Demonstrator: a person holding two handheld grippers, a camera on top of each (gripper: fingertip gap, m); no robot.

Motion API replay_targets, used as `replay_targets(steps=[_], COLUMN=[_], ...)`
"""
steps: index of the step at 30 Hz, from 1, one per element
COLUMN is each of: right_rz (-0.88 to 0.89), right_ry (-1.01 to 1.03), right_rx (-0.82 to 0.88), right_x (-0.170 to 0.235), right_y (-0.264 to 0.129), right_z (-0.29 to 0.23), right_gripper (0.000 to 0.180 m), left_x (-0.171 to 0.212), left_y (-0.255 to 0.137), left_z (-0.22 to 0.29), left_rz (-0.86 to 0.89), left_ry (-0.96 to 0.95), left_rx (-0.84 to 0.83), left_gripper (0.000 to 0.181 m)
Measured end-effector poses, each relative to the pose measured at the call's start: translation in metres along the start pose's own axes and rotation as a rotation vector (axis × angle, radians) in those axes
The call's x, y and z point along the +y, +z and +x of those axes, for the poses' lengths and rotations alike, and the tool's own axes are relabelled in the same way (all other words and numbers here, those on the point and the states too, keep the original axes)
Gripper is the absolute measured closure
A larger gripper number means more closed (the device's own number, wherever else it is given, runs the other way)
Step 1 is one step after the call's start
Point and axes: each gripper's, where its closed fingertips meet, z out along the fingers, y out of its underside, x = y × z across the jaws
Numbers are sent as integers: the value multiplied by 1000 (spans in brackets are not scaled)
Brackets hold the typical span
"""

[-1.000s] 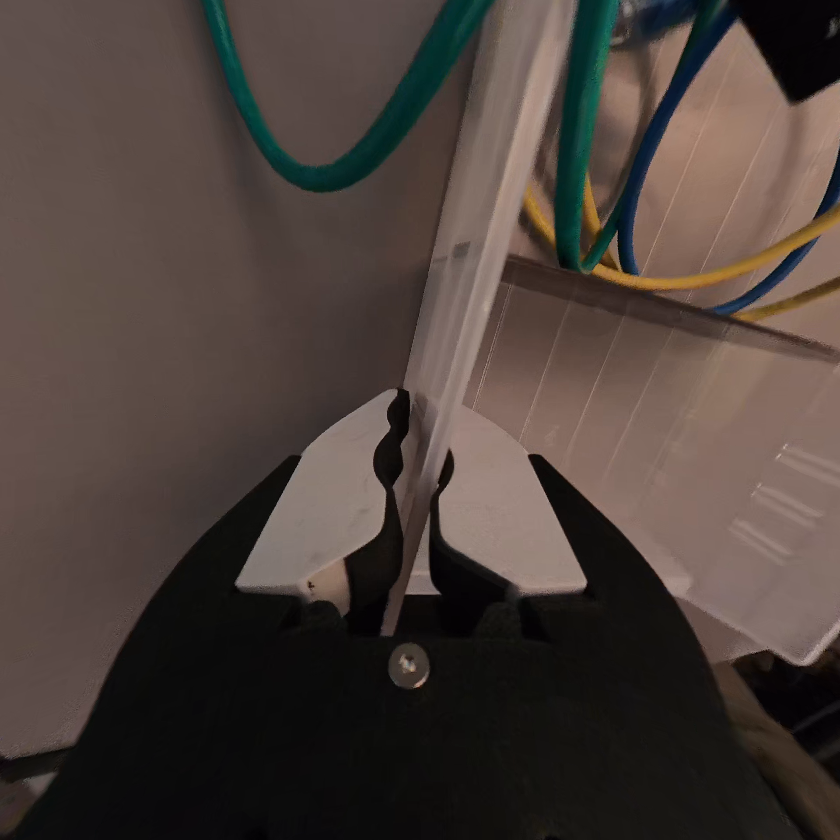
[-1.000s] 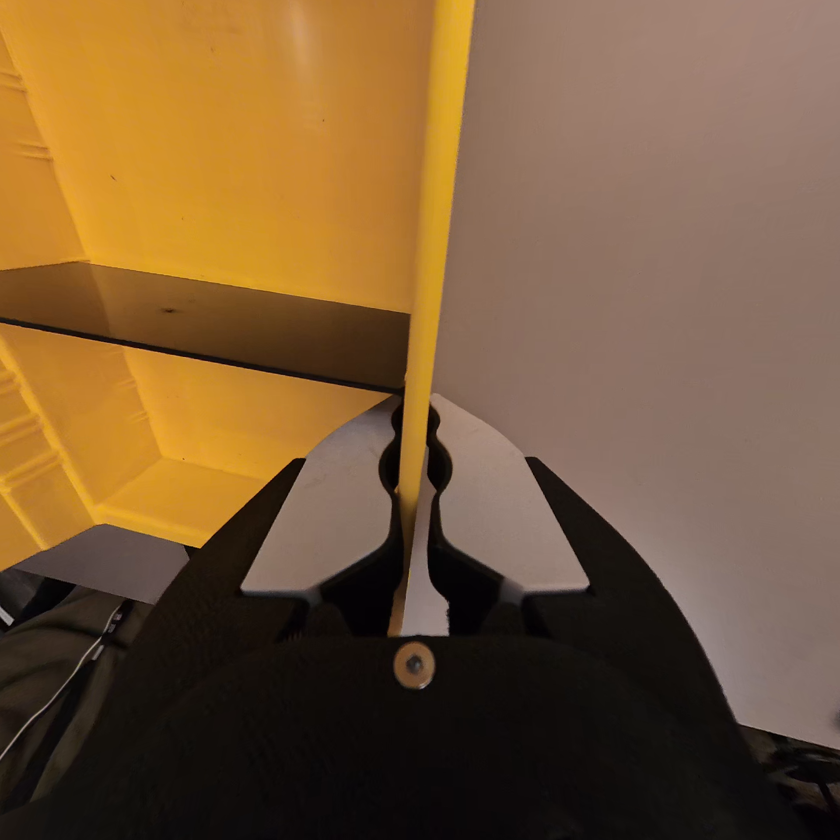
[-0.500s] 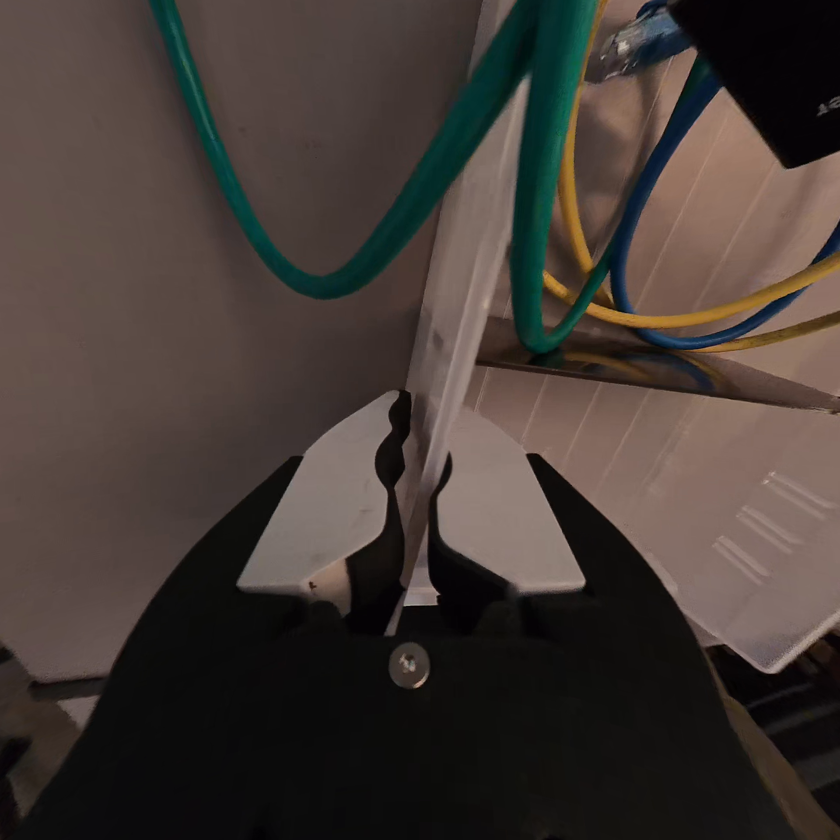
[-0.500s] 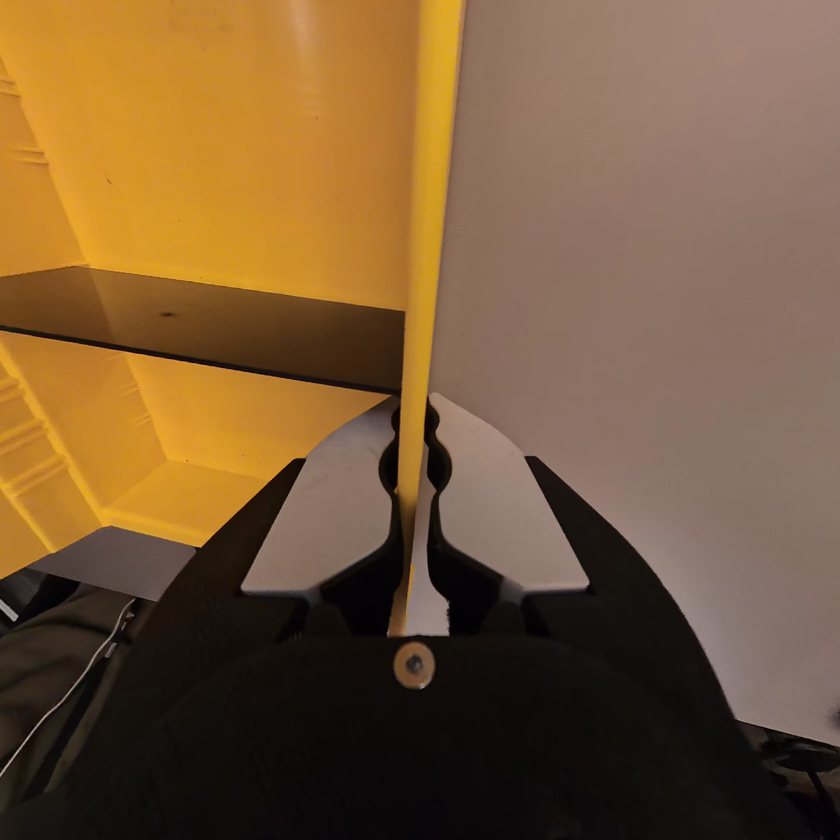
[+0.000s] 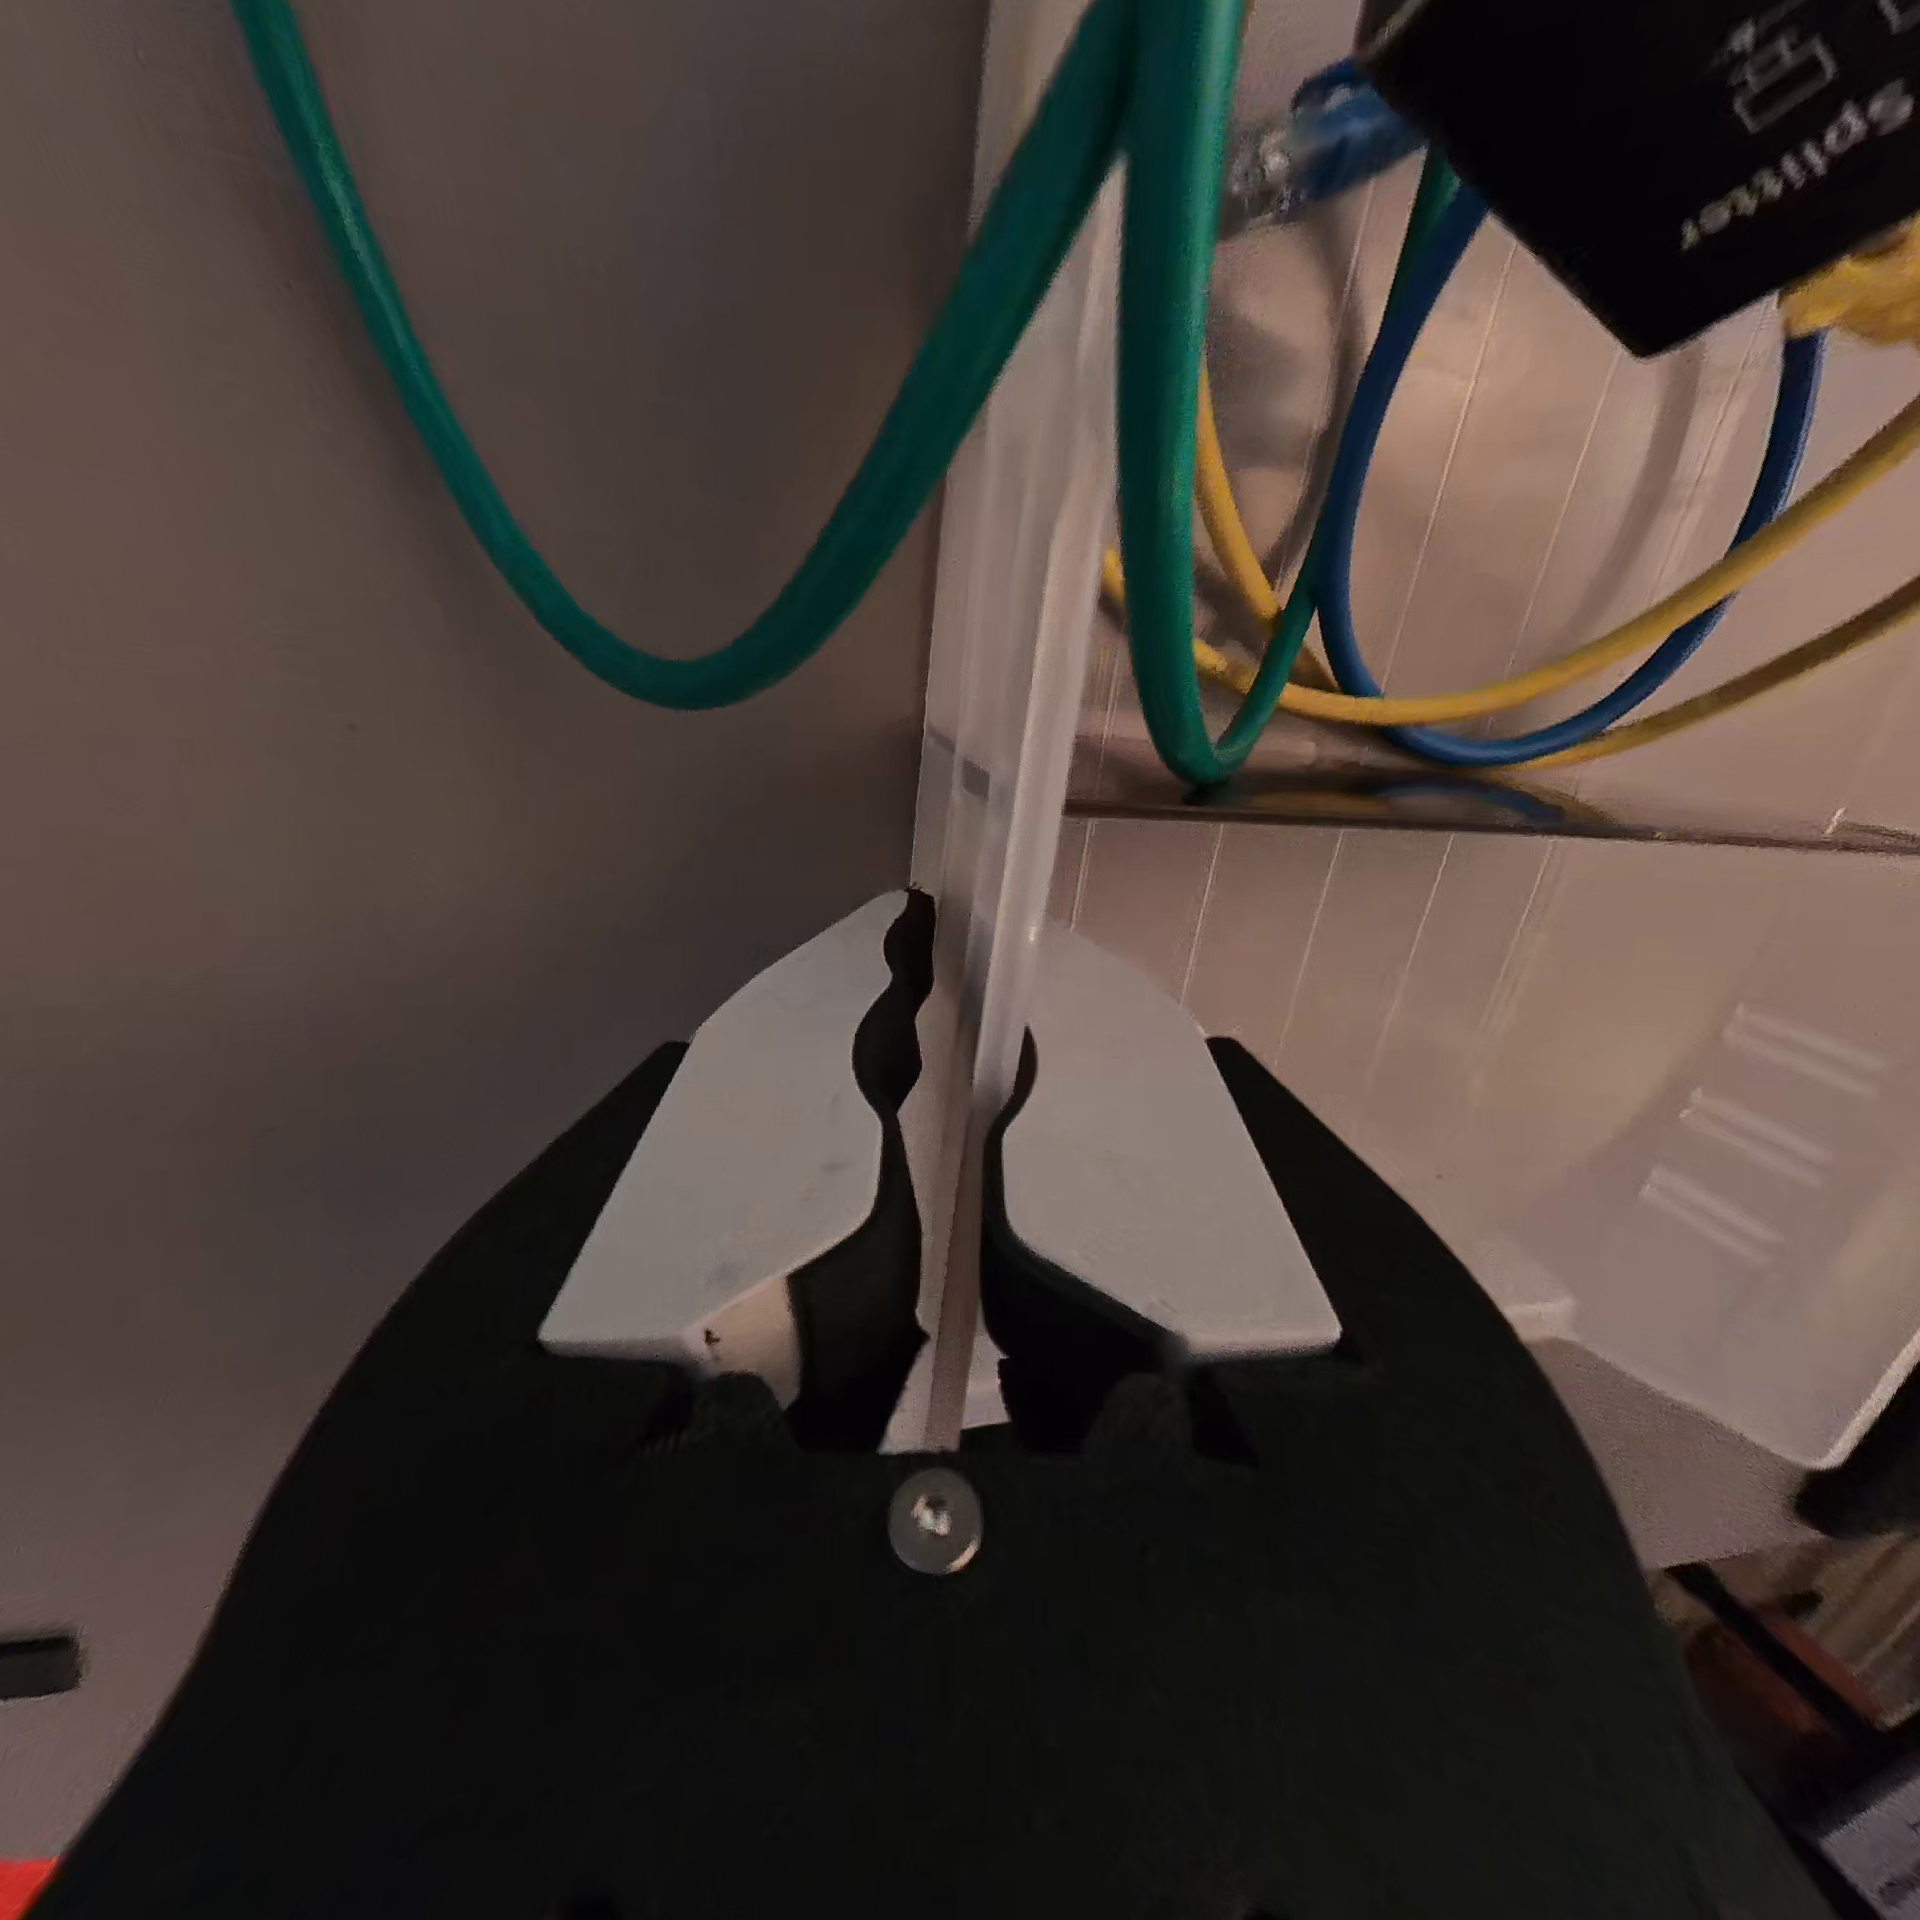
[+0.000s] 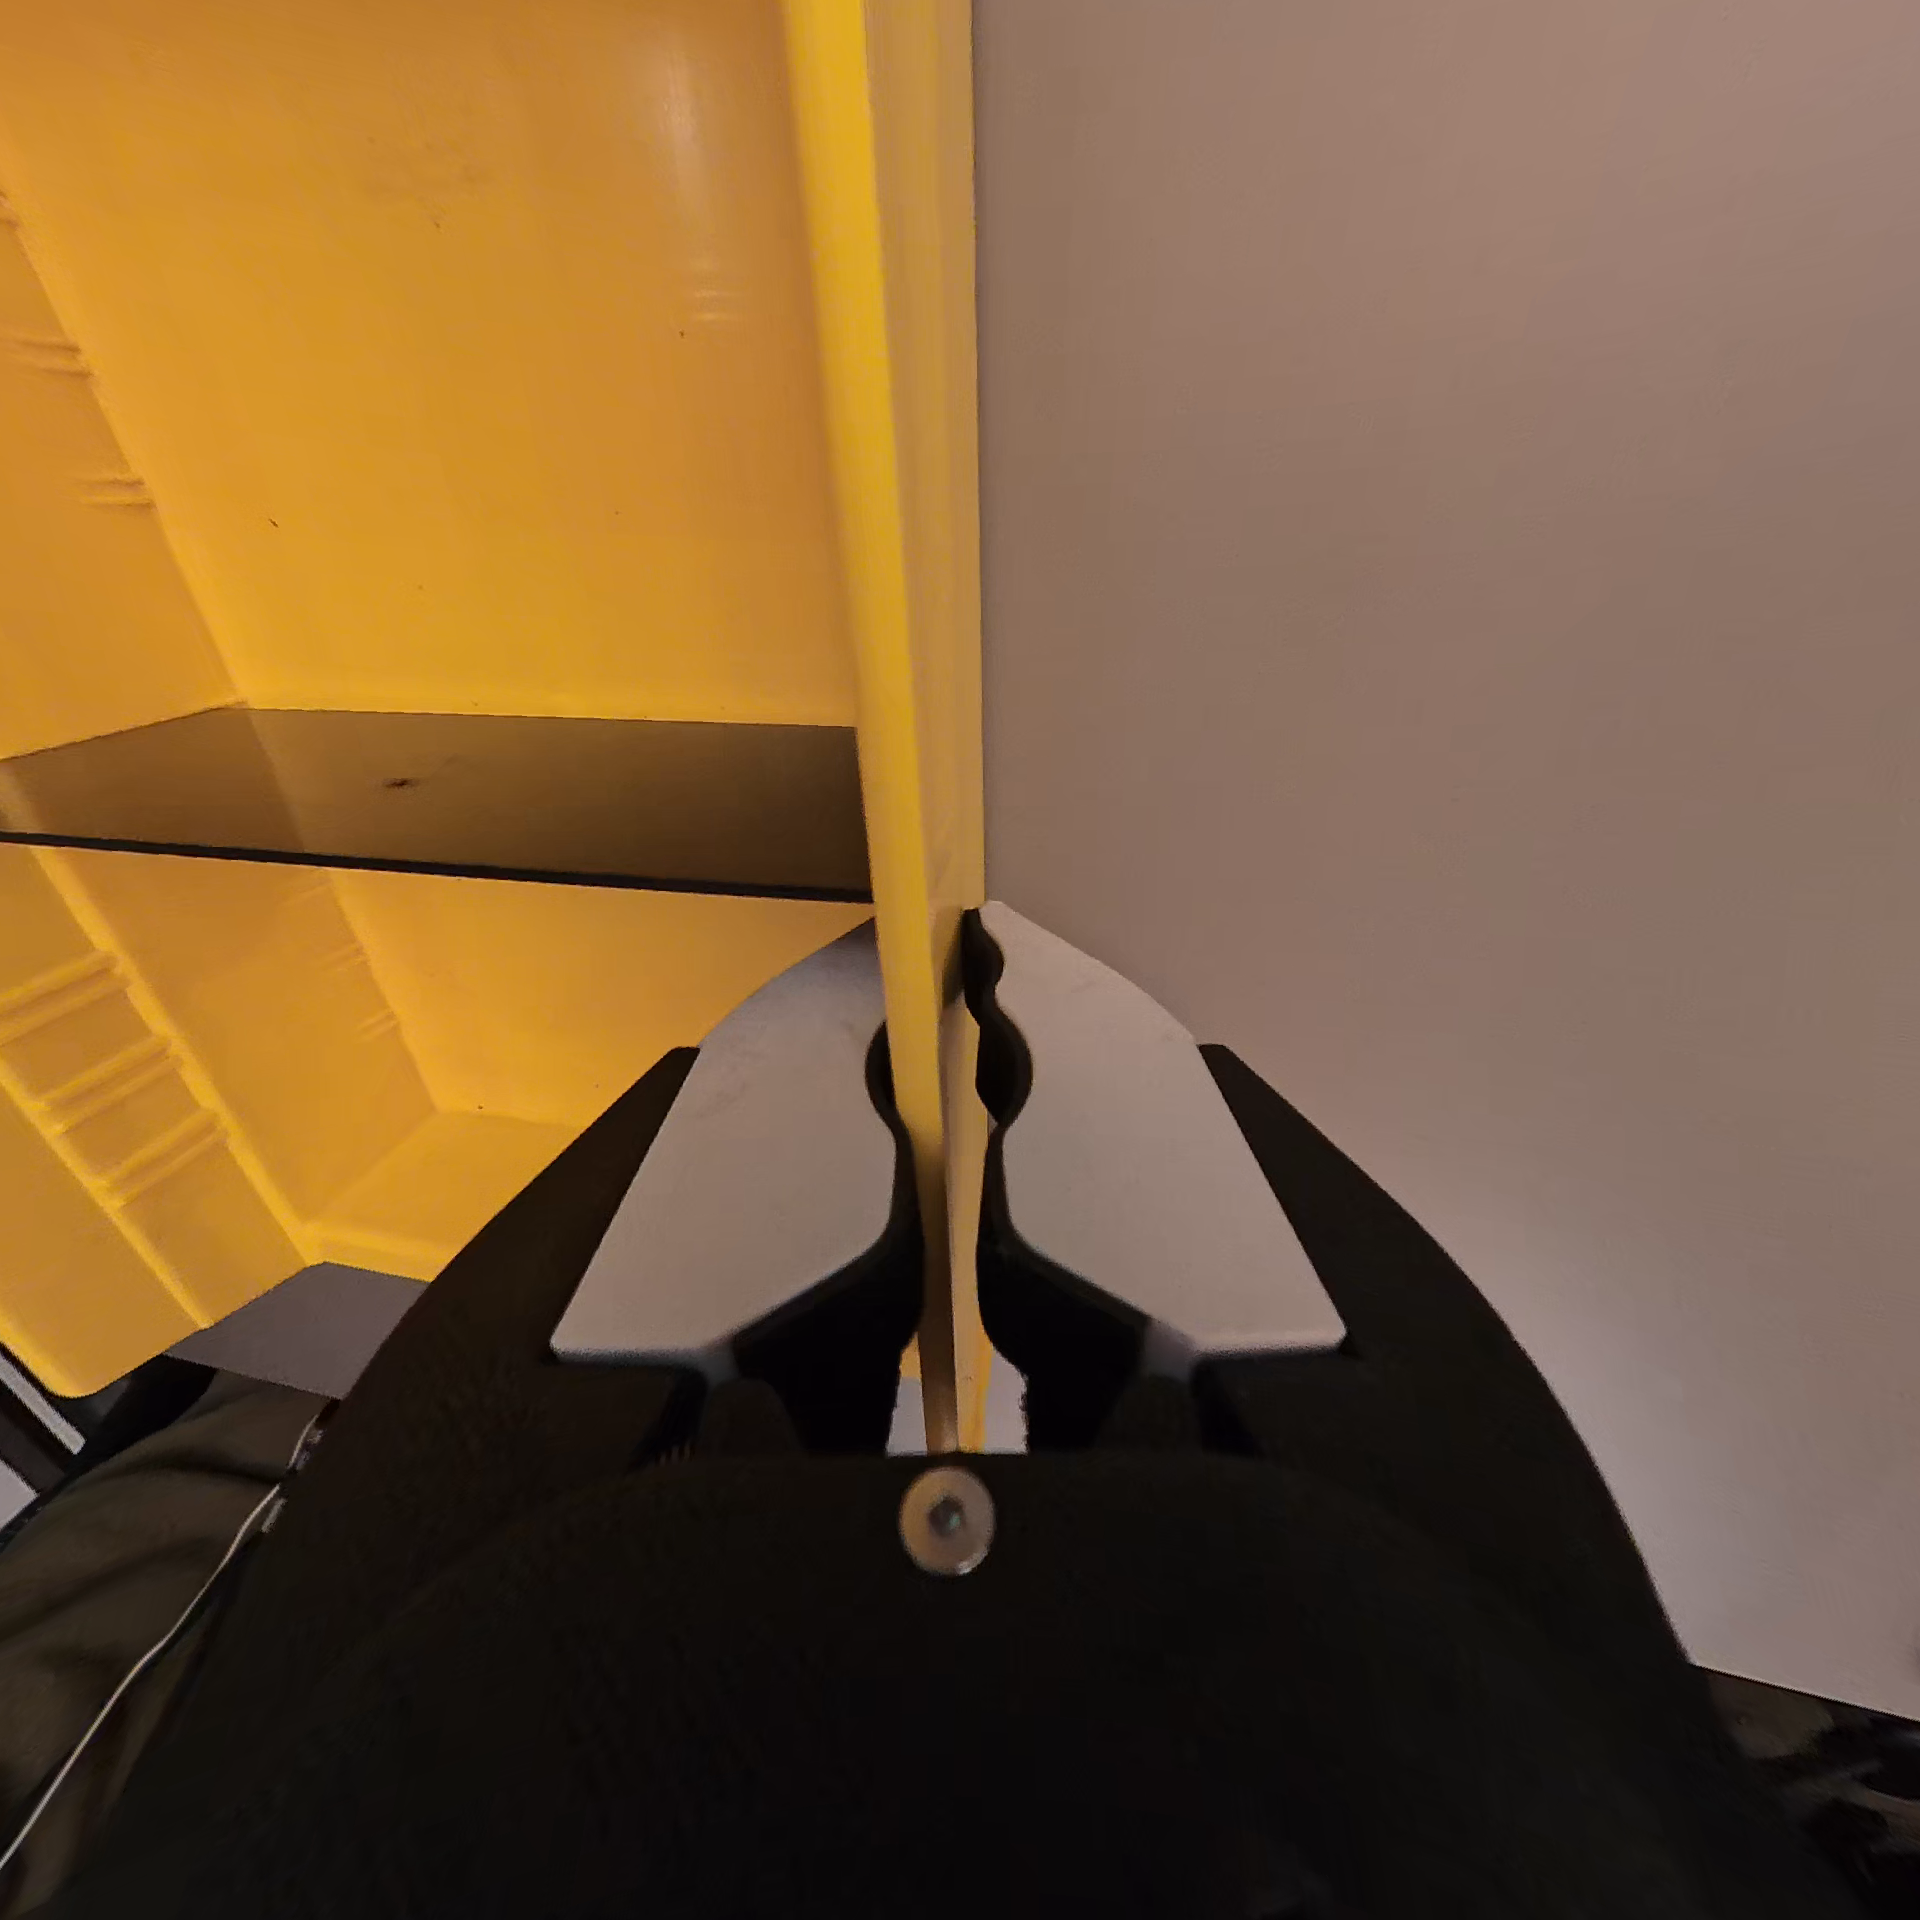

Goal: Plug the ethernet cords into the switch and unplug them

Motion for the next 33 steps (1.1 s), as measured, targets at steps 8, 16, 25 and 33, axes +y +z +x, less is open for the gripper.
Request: replay_targets(steps=[8, 16, 25, 33], right_rz=[6, -10, -20, -68], right_ry=[-18, -23, 32, -5], right_rx=[-15, 7, -60, 9], right_x=[5, 7, 11, 20], right_y=[-1, -1, -3, -2], right_z=[4, 8, 4, 4], right_gripper=[174, 174, 170, 174], left_x=[-3, -4, 4, -3], left_y=[-3, -4, -8, -7], left_z=[-16, -22, -21, -27], left_rz=[25, 42, 15, 54], left_ry=[14, 35, 52, 90], left_rx=[-25, -22, 52, 7], left_gripper=[176, 176, 171, 174])
